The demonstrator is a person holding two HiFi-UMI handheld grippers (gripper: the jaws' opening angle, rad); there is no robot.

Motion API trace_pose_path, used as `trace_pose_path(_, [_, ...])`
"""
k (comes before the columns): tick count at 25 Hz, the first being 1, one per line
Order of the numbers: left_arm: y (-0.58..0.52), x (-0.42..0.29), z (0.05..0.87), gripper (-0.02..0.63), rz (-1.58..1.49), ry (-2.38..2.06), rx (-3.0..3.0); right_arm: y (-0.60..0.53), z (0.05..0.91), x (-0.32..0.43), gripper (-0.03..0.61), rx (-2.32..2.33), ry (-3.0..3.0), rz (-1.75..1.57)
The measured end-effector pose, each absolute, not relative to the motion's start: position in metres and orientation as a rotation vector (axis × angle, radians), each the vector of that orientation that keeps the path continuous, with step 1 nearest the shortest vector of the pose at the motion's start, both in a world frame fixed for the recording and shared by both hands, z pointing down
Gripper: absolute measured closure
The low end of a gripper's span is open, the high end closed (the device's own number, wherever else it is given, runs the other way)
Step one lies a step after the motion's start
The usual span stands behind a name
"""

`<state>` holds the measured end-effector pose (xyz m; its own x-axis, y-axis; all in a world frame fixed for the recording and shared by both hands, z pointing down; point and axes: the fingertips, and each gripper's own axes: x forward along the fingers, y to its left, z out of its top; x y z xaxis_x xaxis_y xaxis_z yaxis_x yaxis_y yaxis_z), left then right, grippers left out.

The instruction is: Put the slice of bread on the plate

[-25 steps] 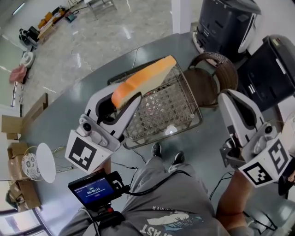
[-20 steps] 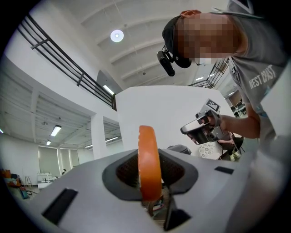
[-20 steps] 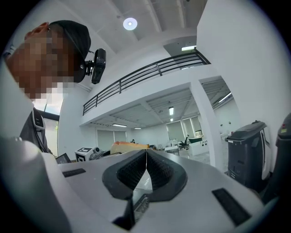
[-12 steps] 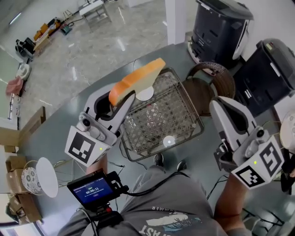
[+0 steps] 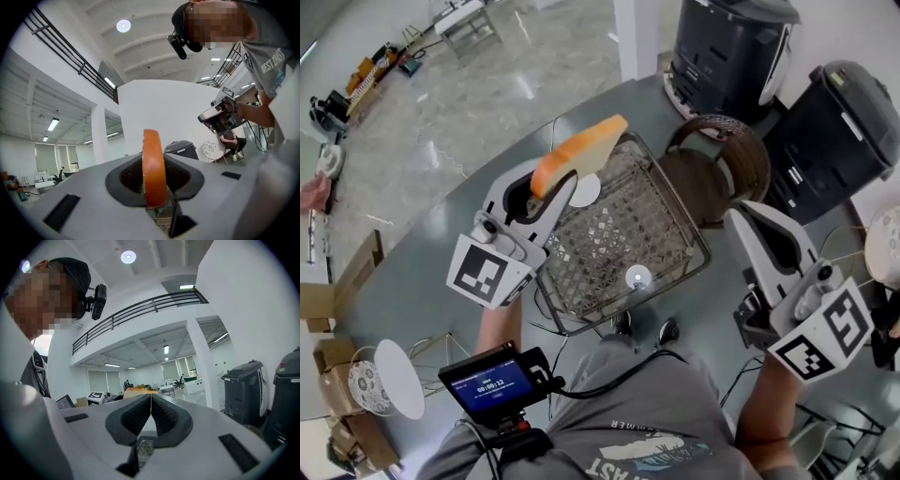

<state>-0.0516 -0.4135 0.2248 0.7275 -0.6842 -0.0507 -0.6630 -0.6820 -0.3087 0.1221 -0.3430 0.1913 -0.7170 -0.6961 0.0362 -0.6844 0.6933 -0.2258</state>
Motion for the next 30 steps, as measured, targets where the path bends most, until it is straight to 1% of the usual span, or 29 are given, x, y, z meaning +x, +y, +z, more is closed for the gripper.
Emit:
trace_pose_path(9, [-0.484,-0.063,0.301,0.512,-0.259,1.132,-2.700,-0.372,0.213,0.126,0.572,-1.231,2.848,-0.427])
trace_pose_path(17, [-0.519,-0.082,0.367,0.512,-0.421,1.197,-2.704,-0.379,0.234,0.125,0.572,-1.275,2.863,-0.490])
trace_pose_path(30, [-0.568,-0.100,0.491,0.514,-0.854,1.167,-2.582,-0.390,0.264,0.130,0.572,-1.344,2.886,-0.590])
